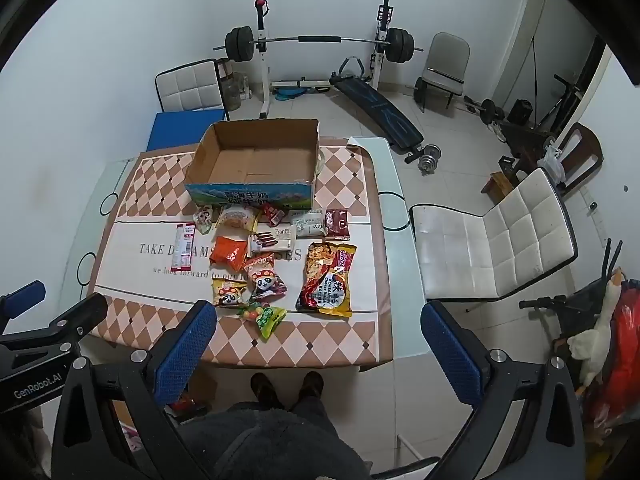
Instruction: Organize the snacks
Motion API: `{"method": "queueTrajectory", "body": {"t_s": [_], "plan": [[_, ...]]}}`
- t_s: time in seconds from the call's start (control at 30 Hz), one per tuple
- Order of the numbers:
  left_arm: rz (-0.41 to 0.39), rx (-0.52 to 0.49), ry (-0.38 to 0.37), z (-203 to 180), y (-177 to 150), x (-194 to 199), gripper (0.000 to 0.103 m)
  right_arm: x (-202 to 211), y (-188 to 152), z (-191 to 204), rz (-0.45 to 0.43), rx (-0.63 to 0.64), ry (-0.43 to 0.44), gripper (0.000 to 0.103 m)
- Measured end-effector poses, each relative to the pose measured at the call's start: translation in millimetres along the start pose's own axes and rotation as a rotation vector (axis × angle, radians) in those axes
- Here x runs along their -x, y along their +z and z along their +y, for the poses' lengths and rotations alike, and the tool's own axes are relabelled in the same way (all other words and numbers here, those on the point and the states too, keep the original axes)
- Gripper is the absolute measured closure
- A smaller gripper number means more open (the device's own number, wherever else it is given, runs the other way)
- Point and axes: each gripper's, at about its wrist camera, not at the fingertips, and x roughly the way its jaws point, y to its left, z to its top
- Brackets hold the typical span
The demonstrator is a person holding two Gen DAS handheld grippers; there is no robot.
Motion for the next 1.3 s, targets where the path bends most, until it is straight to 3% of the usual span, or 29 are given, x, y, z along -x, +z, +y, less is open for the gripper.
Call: {"method": "queueTrajectory", "body": {"t_s": [0.43,0.8,1.3], "plan": [[-0.008,0.001,-0.009,-0.8,0.0,4.8,0.0,-1.9,-4.7,14.9,0.017,-0.007,0.004,0.0],[-0.009,0.006,-0.01,-1.5,0.0,1.8,0.0,0.1,-3.9,-4.8,0.008,-0.019,0.015,0.0],[-0.019,0.002,-0.012,-5.6,4.0,7.3,0.0,2.6,-1.1,-2.7,0.002,-0.017,0.015,0.0]]}}
